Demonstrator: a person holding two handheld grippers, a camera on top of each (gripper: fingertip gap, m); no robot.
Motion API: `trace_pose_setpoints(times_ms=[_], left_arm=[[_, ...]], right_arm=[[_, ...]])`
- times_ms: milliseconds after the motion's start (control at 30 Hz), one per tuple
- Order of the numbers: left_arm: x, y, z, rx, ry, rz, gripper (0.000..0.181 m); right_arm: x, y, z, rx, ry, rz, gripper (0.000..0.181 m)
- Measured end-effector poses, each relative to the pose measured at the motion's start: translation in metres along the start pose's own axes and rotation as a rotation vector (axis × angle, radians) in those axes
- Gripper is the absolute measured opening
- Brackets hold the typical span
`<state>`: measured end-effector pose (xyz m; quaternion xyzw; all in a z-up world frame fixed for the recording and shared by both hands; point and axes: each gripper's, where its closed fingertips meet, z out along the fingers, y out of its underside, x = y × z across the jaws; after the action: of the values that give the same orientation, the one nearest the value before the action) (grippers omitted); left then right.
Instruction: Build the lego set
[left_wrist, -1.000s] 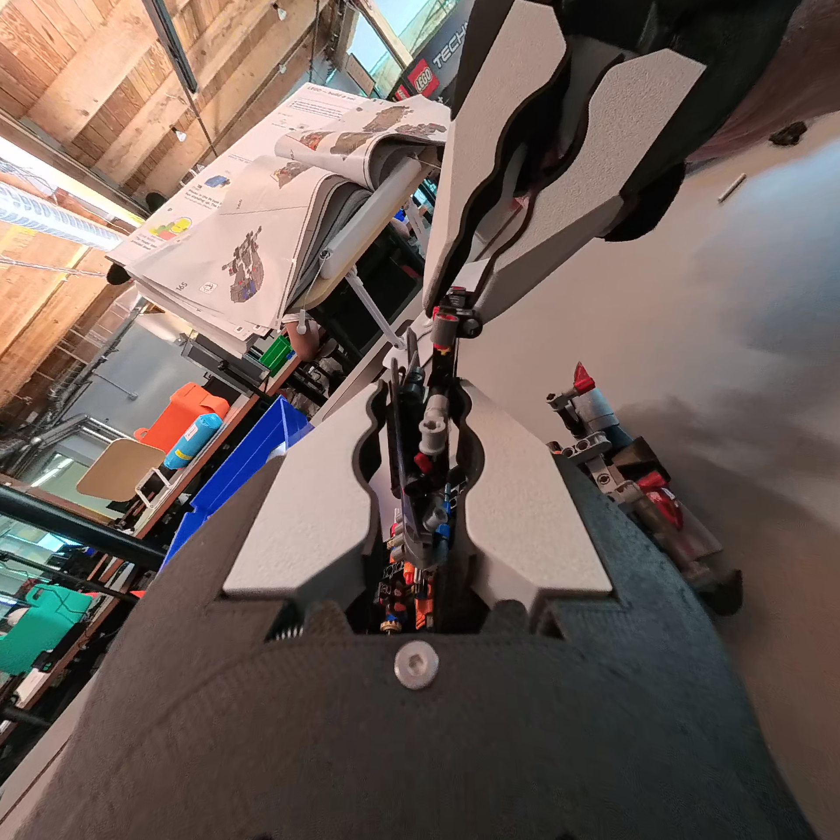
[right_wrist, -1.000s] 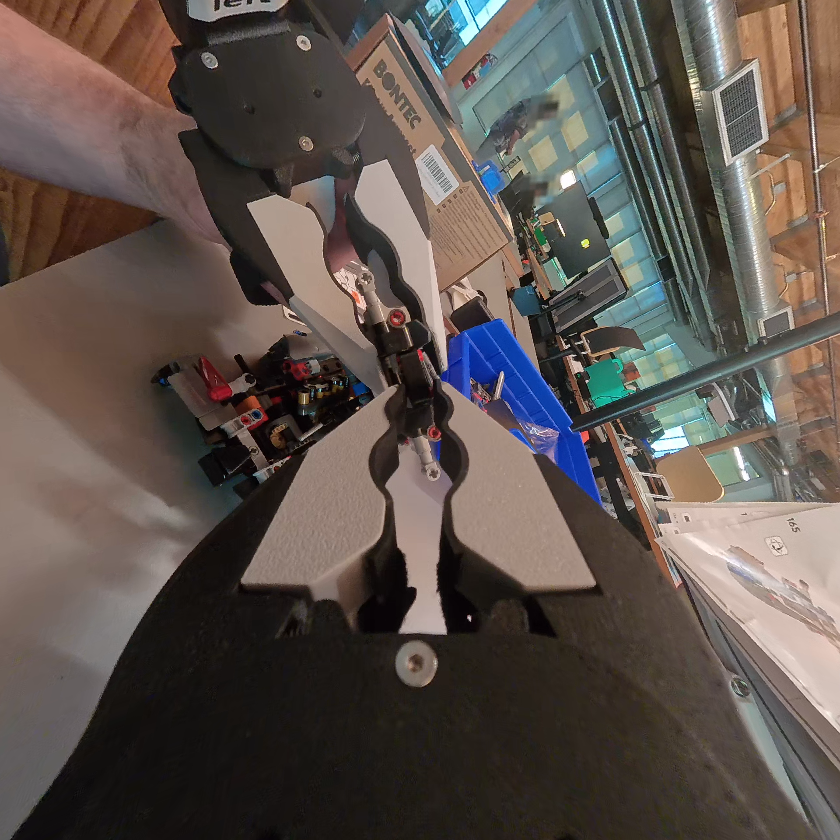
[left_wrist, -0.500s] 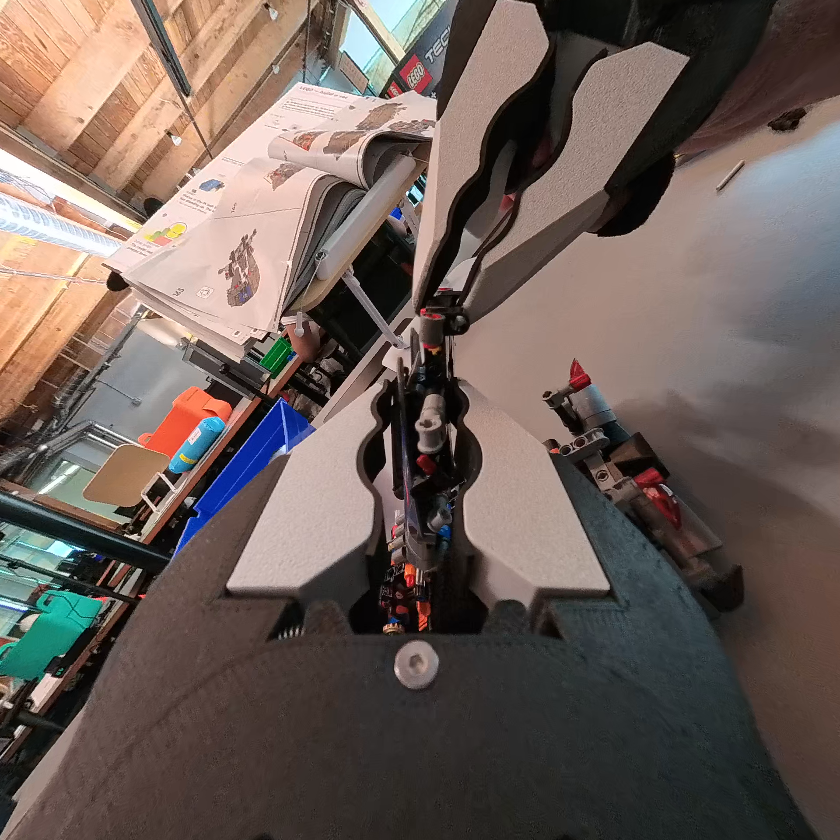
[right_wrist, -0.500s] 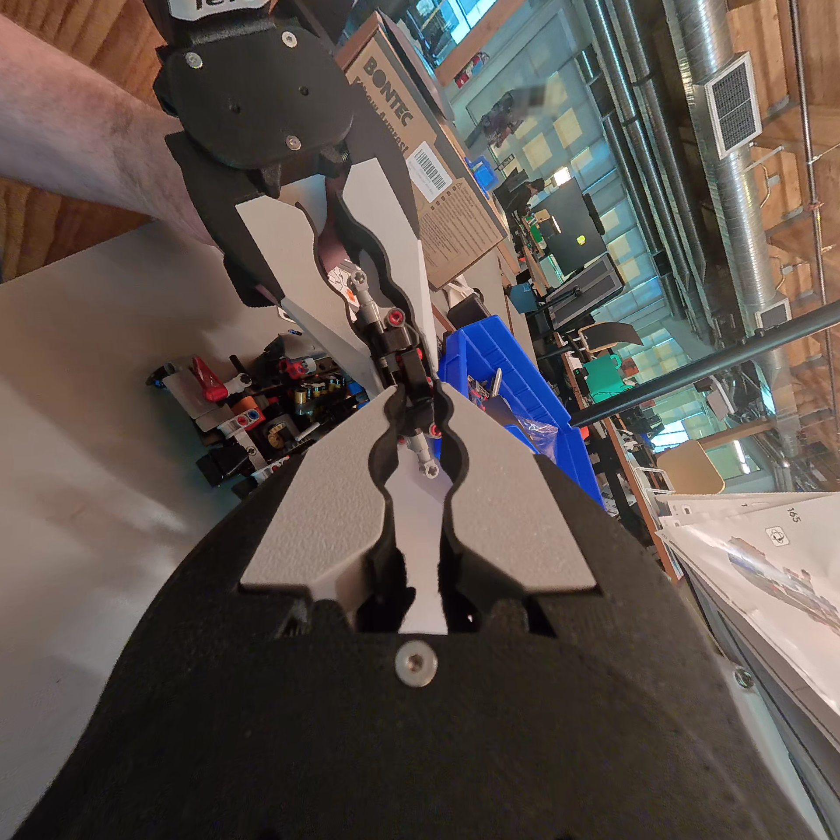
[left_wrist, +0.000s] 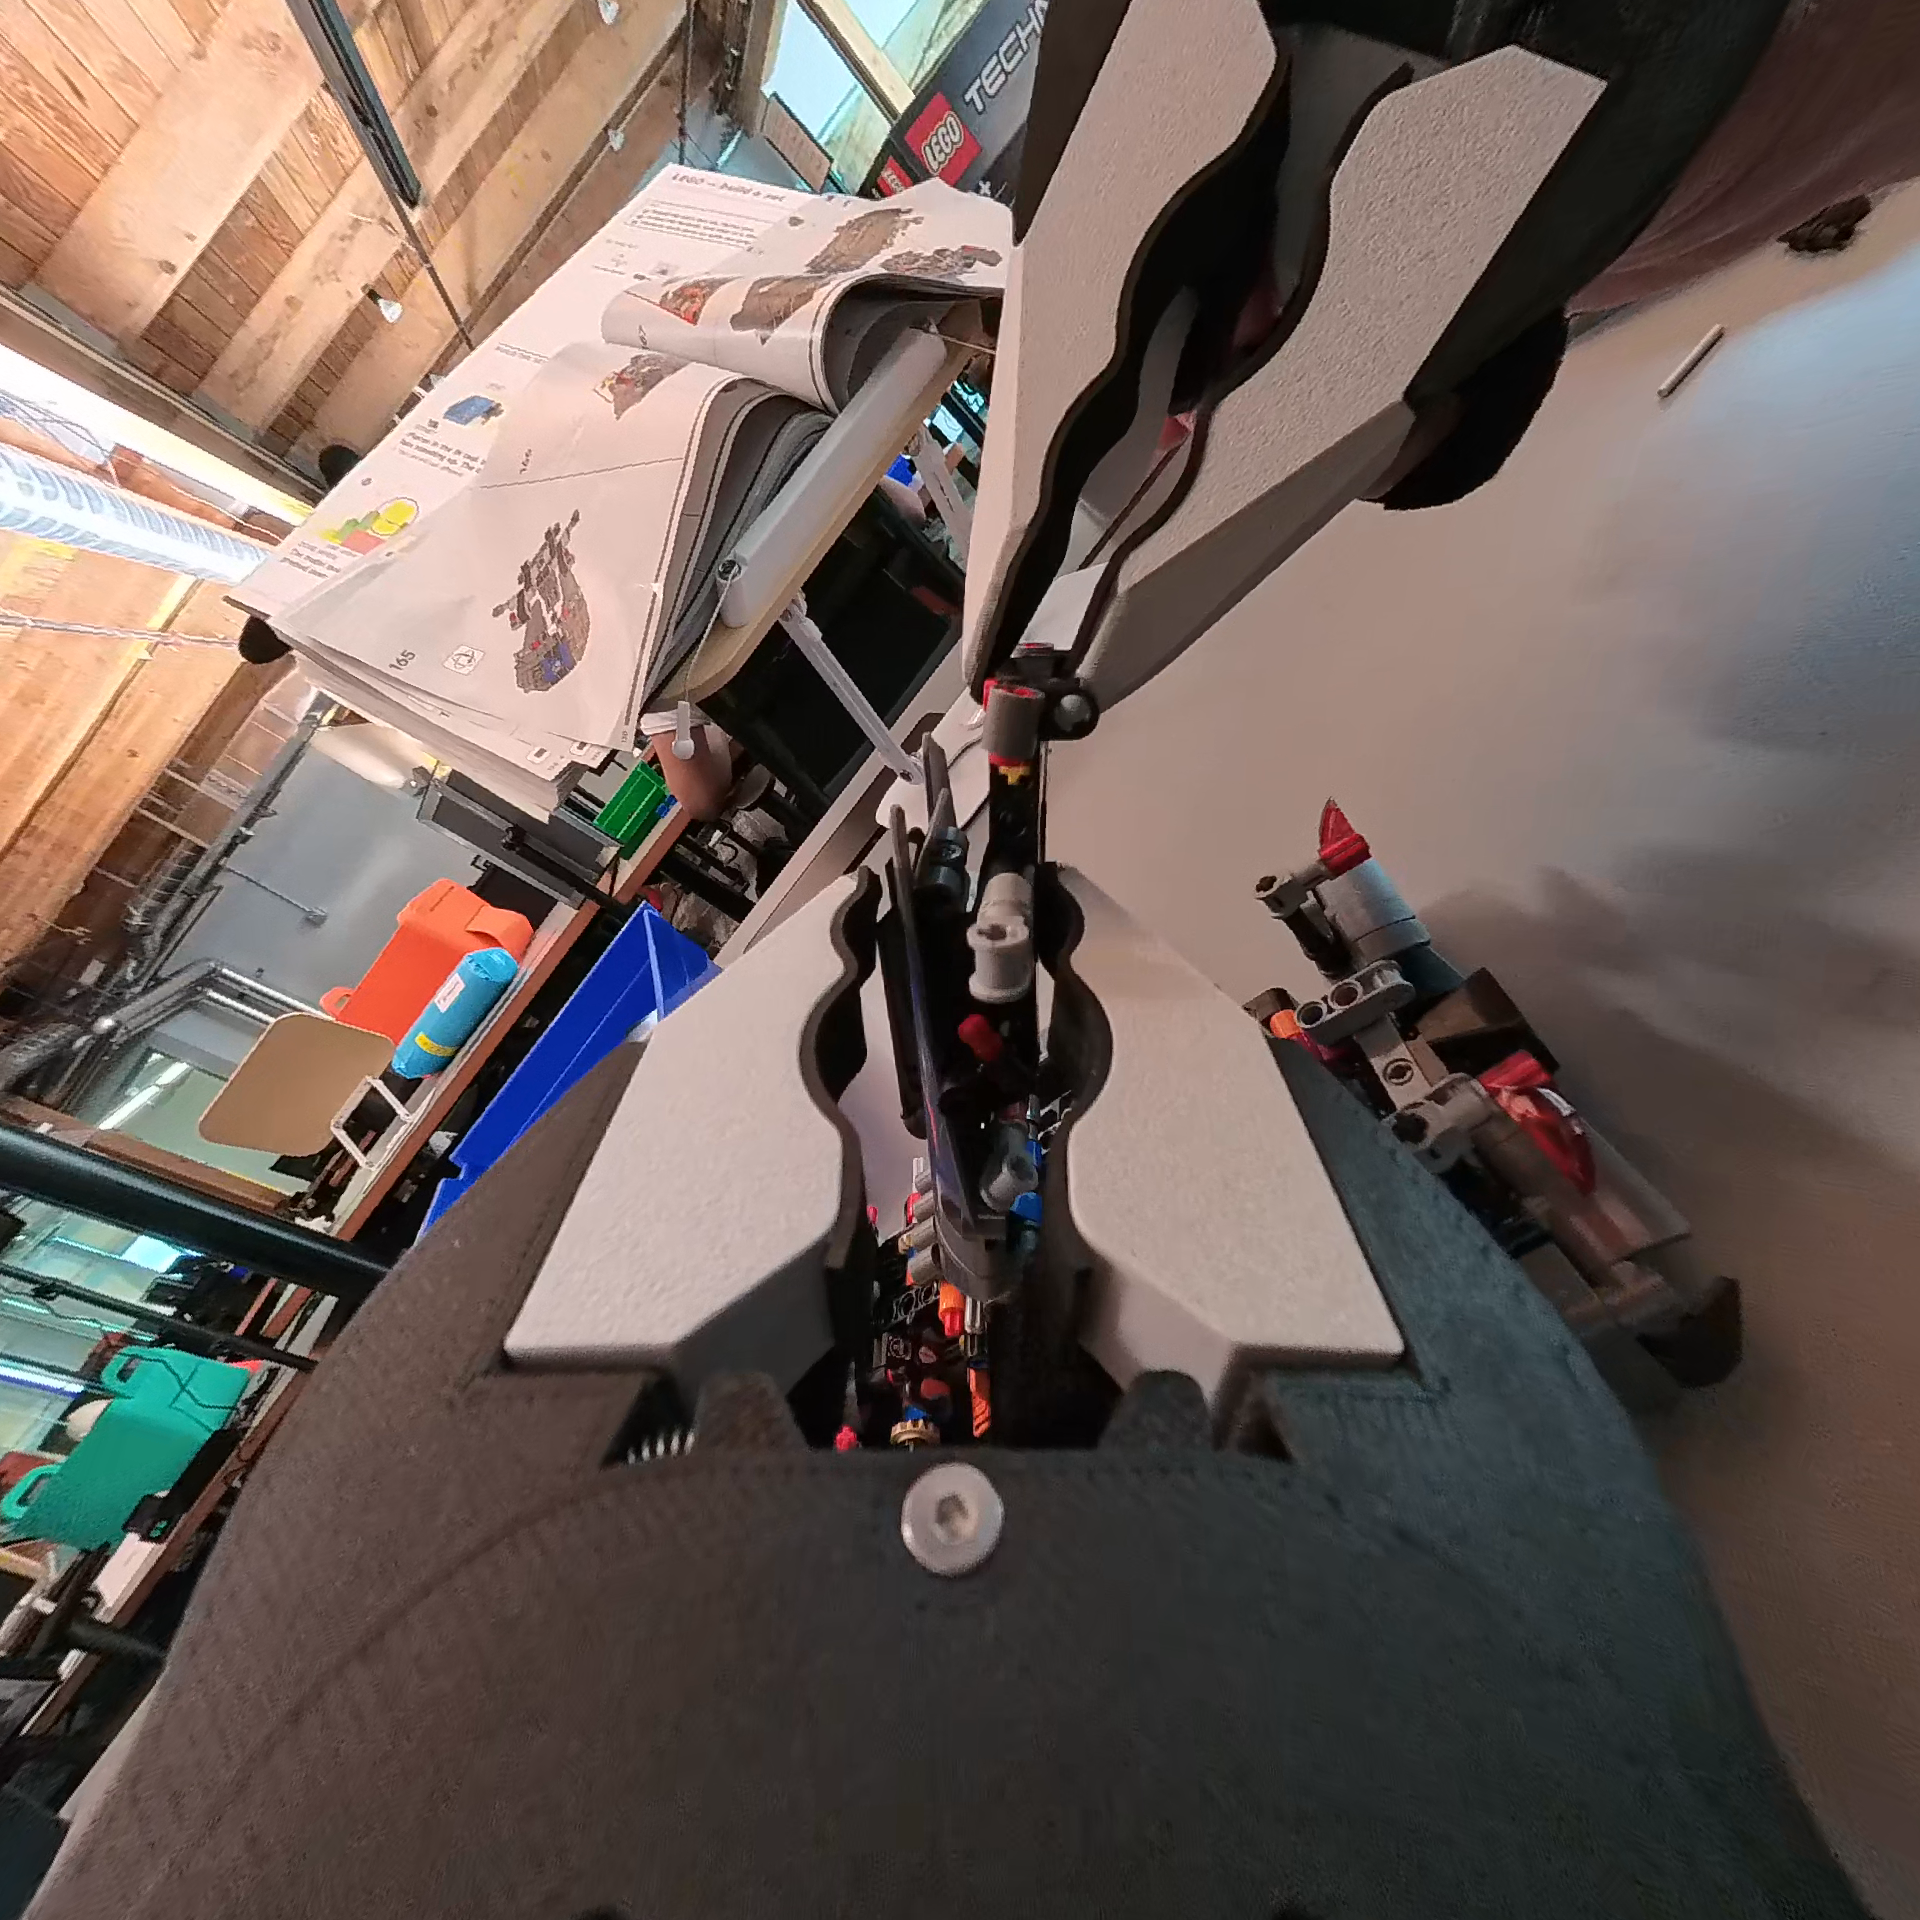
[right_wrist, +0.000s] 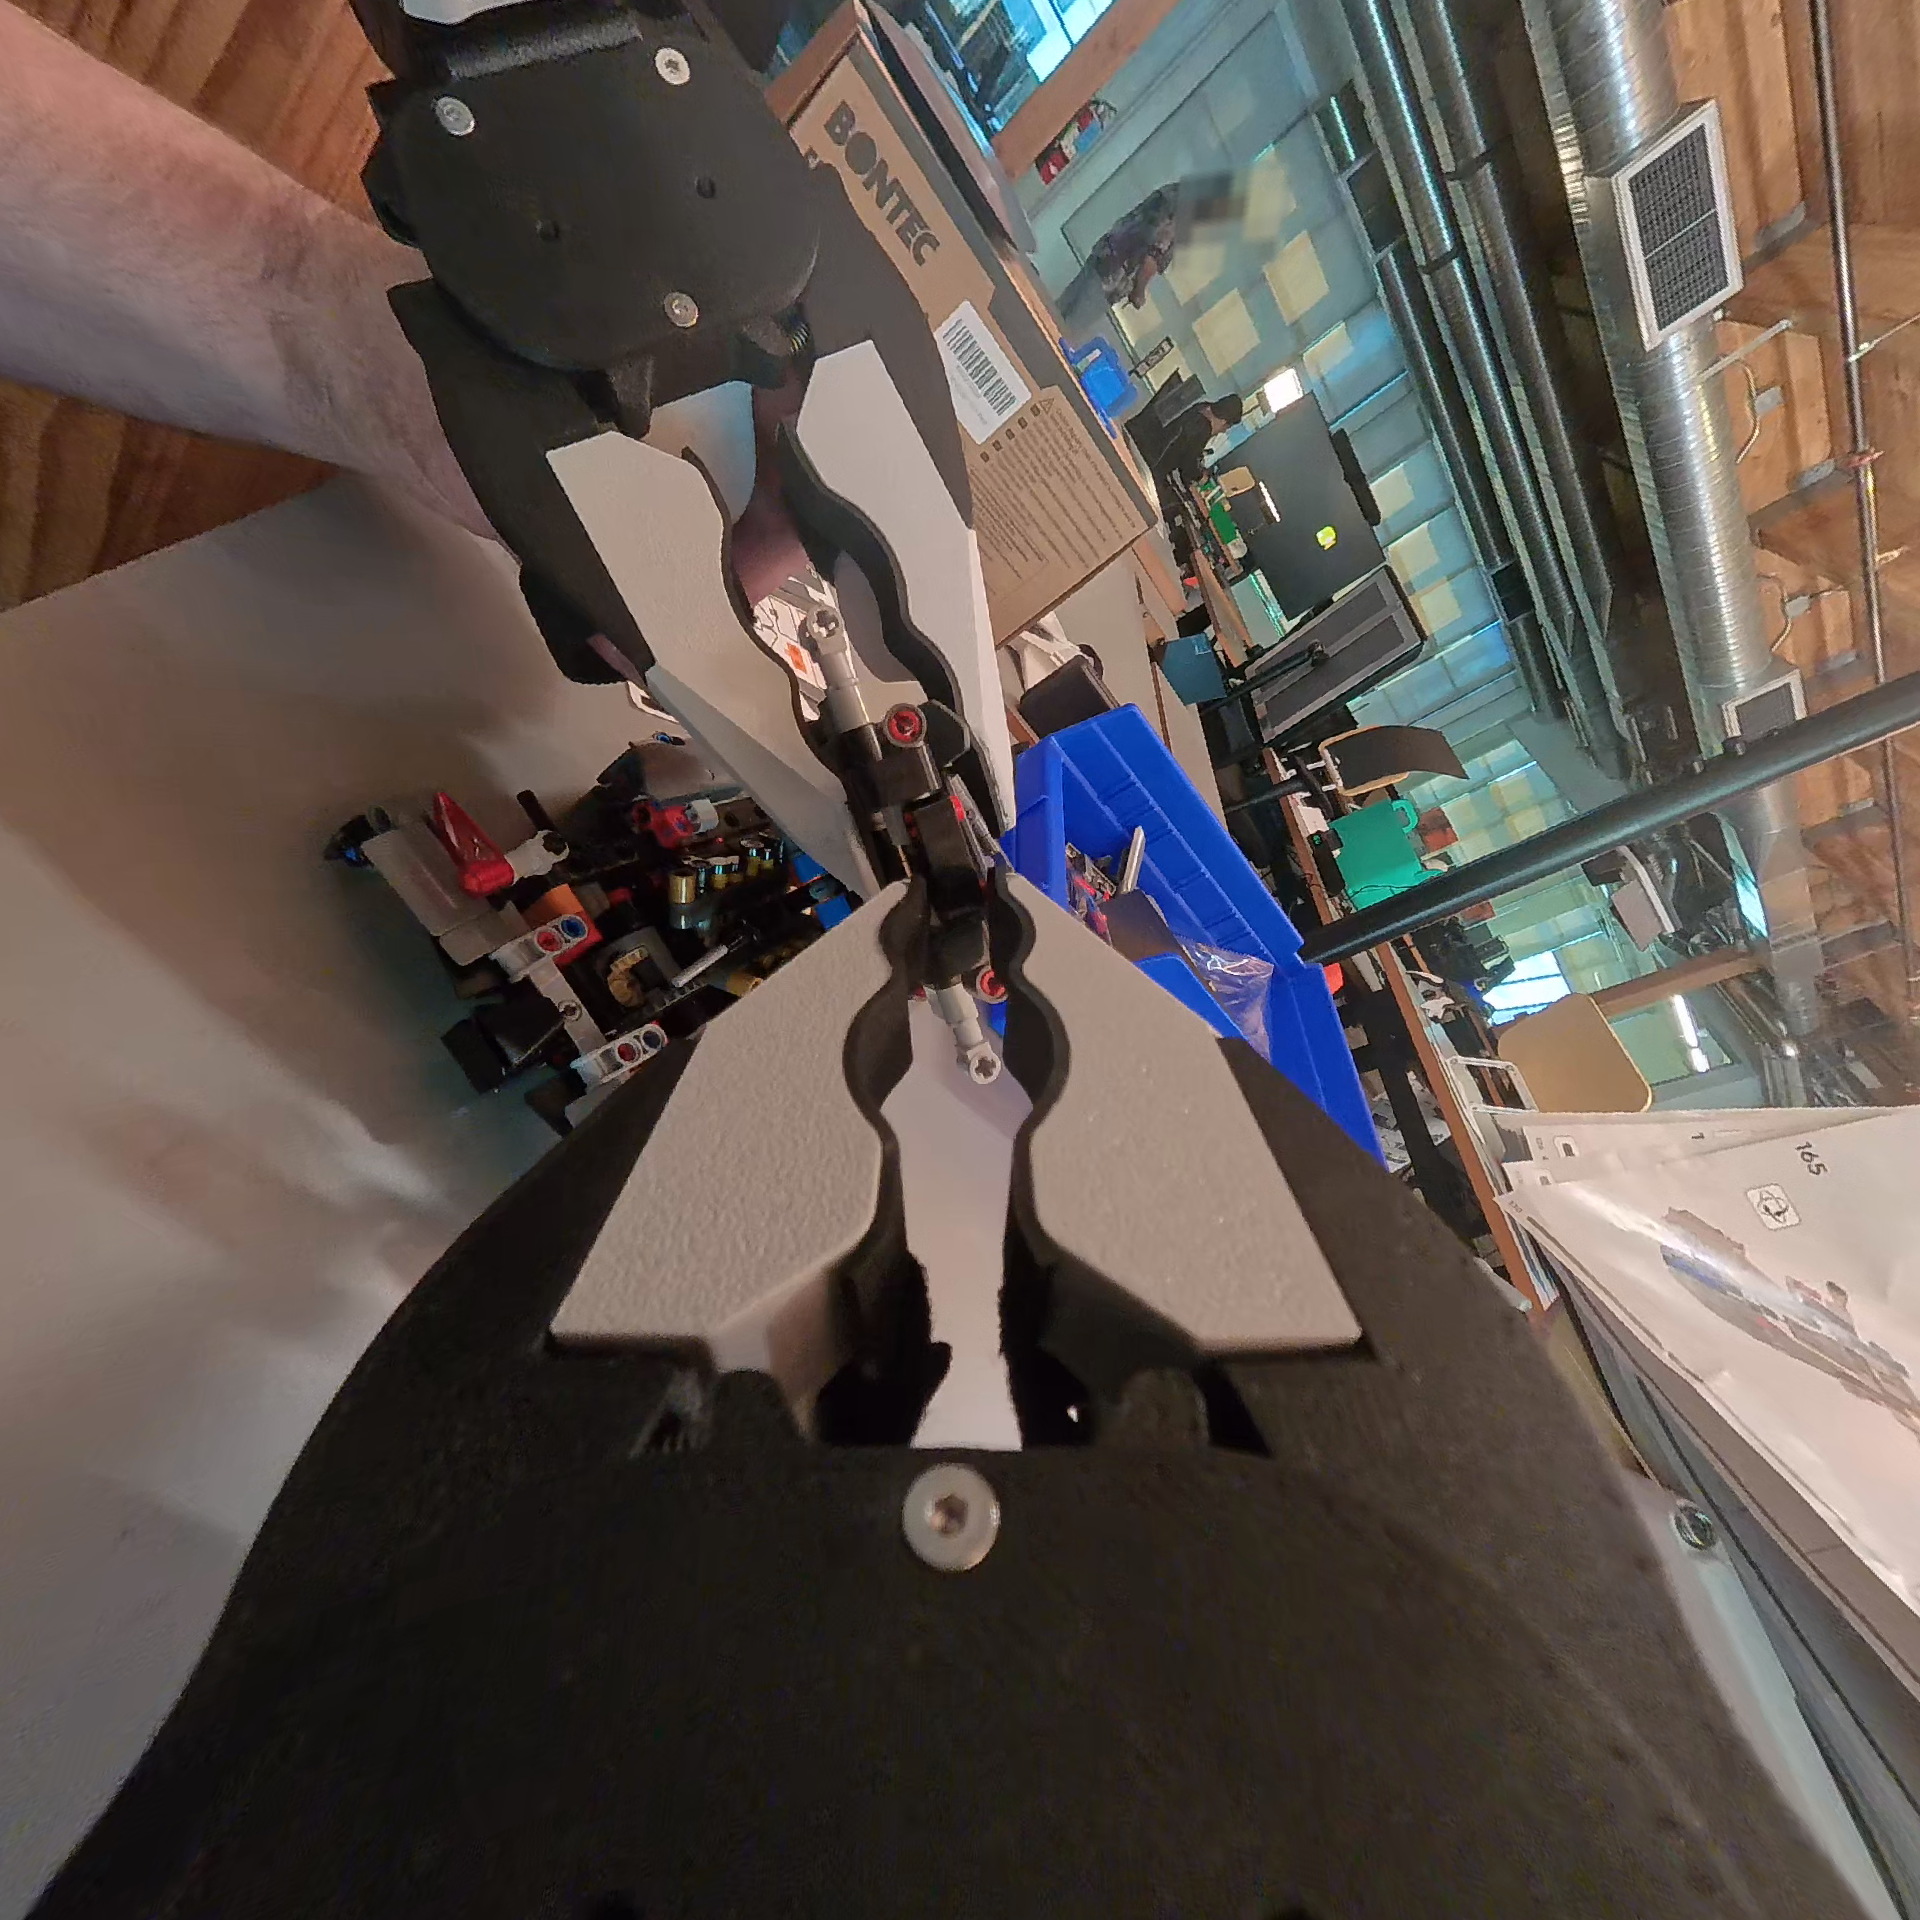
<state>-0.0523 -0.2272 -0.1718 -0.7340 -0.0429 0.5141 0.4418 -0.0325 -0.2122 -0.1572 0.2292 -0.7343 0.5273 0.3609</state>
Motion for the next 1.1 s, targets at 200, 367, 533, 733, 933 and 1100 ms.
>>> trace_pose_setpoints(times_ms=[200,367,533,733,933,1100], left_arm=[[0.0,0.0,-0.0007,0.002,0.003,-0.007,0.028],[0.0009,0.0001,0.0001,0.0,0.004,0.0,0.025],[0.0004,0.0009,0.0004,-0.005,-0.001,-0.006,0.025],[-0.0003,0.0007,0.0009,-0.006,-0.002,-0.009,0.024],[-0.0024,0.009,0.0019,-0.03,0.001,-0.027,0.037],[-0.0012,0.0078,0.0002,-0.031,-0.002,-0.019,0.033]], right_arm=[[0.0002,-0.0019,0.0004,0.007,0.004,0.004,0.008],[0.001,-0.0006,0.0003,0.005,0.008,0.009,0.009],[0.0012,0.0002,0.001,0.007,0.014,0.017,0.009],[0.0061,0.0008,0.0016,0.005,0.039,0.041,0.009],[0.0022,0.0031,0.0034,0.0,0.031,0.024,0.008],[0.0004,-0.0013,0.0018,0.008,0.027,0.001,0.008]])
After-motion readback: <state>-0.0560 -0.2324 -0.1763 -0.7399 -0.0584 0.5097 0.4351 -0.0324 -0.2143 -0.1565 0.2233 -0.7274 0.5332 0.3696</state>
